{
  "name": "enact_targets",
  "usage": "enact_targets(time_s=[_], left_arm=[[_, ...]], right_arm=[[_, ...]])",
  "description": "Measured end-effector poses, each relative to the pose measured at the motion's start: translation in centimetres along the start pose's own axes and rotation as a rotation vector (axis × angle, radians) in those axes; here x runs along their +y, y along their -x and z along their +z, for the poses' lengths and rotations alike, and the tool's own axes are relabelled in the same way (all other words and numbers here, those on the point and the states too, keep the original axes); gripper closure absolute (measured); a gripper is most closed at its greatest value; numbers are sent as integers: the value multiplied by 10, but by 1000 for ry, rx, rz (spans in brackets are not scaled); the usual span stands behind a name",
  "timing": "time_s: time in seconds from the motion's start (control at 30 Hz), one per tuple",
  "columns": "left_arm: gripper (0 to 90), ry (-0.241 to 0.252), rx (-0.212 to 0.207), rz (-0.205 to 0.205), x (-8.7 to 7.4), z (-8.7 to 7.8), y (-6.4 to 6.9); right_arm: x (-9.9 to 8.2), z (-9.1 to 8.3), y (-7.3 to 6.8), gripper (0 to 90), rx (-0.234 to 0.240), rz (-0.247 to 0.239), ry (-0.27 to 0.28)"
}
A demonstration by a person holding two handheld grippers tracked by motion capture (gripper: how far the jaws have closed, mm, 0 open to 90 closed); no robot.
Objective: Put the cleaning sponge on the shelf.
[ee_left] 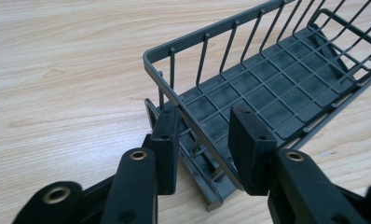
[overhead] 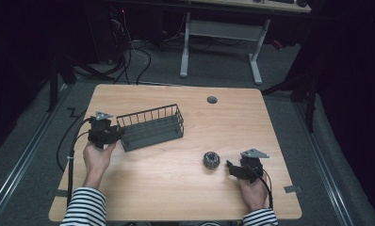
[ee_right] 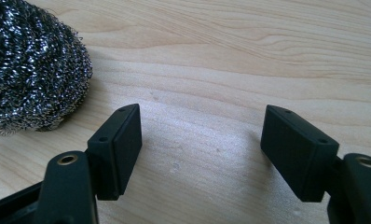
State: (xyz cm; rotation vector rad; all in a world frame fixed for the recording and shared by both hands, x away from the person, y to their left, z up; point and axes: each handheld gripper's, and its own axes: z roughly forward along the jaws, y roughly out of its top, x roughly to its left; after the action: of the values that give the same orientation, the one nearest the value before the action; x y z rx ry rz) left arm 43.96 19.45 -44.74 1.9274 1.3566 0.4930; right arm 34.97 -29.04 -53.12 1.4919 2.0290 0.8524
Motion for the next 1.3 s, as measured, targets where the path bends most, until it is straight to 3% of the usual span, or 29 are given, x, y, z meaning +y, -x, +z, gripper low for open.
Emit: enact_targets(time_s=[0.2,0.57,1.3], left_arm=[[652,5,-12,18,-1,-3,8],[657,32,-50,9,-9,-6,18],[654,54,-87,57,-23,-17,47]], right_arm=[[0,0,0,293,0,1,0],[0,0,0,293,0,0,0],[0,0,0,293,0,-1,-1]])
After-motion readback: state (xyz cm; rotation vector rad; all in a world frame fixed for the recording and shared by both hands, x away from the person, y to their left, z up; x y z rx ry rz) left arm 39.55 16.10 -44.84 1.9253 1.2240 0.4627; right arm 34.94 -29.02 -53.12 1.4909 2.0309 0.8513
